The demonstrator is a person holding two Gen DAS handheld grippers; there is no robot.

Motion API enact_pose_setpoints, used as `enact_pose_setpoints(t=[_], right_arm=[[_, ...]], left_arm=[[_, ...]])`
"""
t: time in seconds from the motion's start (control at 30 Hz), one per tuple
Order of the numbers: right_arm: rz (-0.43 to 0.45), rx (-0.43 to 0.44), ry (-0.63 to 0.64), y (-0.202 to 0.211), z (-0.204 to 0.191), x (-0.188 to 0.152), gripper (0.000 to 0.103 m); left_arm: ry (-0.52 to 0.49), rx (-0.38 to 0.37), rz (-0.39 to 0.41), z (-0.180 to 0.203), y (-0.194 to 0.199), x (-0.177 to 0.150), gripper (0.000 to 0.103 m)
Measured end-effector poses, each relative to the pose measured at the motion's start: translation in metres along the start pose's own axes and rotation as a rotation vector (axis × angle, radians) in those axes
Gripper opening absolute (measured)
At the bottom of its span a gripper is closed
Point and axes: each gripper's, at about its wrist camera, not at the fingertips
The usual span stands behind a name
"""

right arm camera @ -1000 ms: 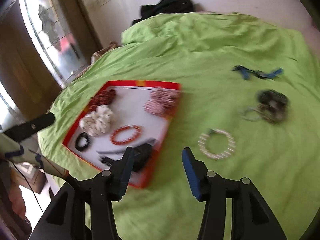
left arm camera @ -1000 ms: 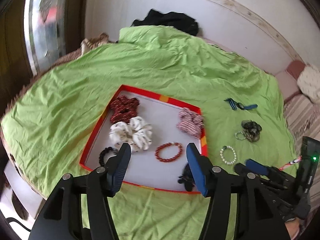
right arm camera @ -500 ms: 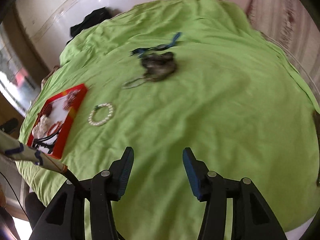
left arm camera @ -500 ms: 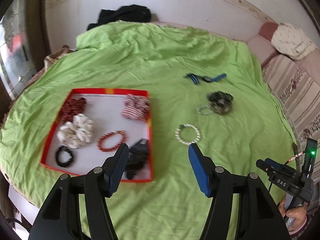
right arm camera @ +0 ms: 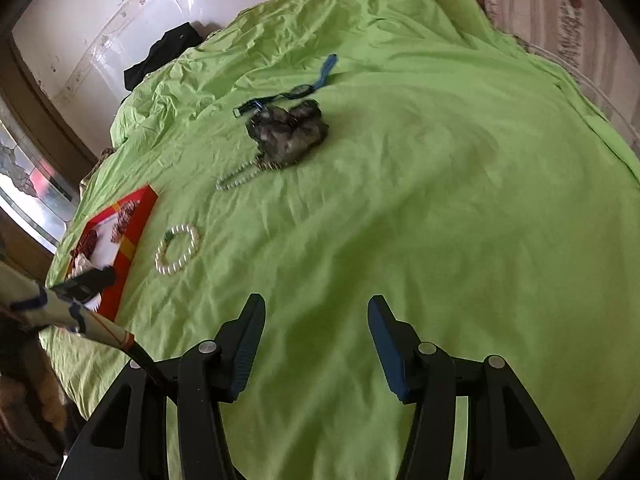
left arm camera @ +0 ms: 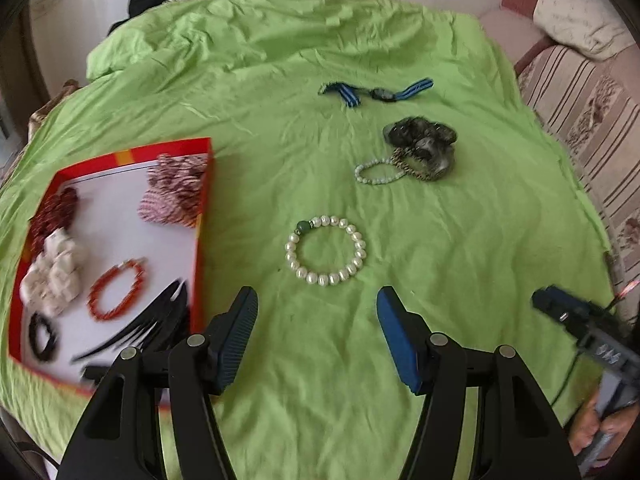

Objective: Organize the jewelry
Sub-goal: 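Withdraw both open tools from the tray toward the sheet, then grasp the grey sheer scrunchie with the right tool and set it aside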

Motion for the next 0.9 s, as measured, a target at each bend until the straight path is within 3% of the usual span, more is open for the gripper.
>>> enact_pose_setpoints(t=[0.1, 0.23, 0.33, 0.47, 0.5, 0.53, 0.6, 0.63, 0.9], right_arm=[[0.013, 0.002, 0.024, -0.014, -0.006, 0.031, 0.071], [0.063, -0.040, 0.064, -0.047, -0.017, 0.097, 0.079], [0.042, -0.028, 0.061, -0.082, -0.023, 0.133, 0.081], [0.010, -0.031, 0.060, -0.119, -0.033, 0.155, 0.080], [-0.001, -0.050, 0.072, -0.125, -0.036, 0.157, 0.055], [-0.017, -0.056, 0.075, -0.129, -0.036, 0.158, 0.020], [-0.013, -0.032, 0.041, -0.125, -0.030, 0.159, 0.016], [-0.002, -0.013, 0.013, -0.114, -0.023, 0.155, 0.005], [0.017, 0.084, -0.118, -0.034, 0.026, 0.111, 0.005]], left_arm=[[0.036, -0.008, -0.028, -0.007, -0.019, 0.010, 0.057], [0.053, -0.031, -0.025, -0.010, -0.026, 0.016, 0.057], [0.035, -0.033, -0.020, -0.009, -0.029, 0.017, 0.057], [0.039, -0.055, -0.015, -0.012, -0.029, 0.019, 0.057], [0.041, -0.058, -0.013, -0.013, -0.028, 0.020, 0.057], [0.045, -0.066, -0.010, -0.015, -0.026, 0.020, 0.057], [0.053, -0.071, -0.001, -0.018, -0.022, 0.019, 0.057], [0.058, -0.072, 0.003, -0.019, -0.021, 0.019, 0.057], [0.076, -0.076, 0.007, -0.022, -0.007, 0.006, 0.057]])
Point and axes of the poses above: each gripper's, at about its wrist camera, not at the fingertips, and y roughly against the way its jaws point, z to its right, x to its top, and after that the axes turned 3 degrees about -z, right-handed
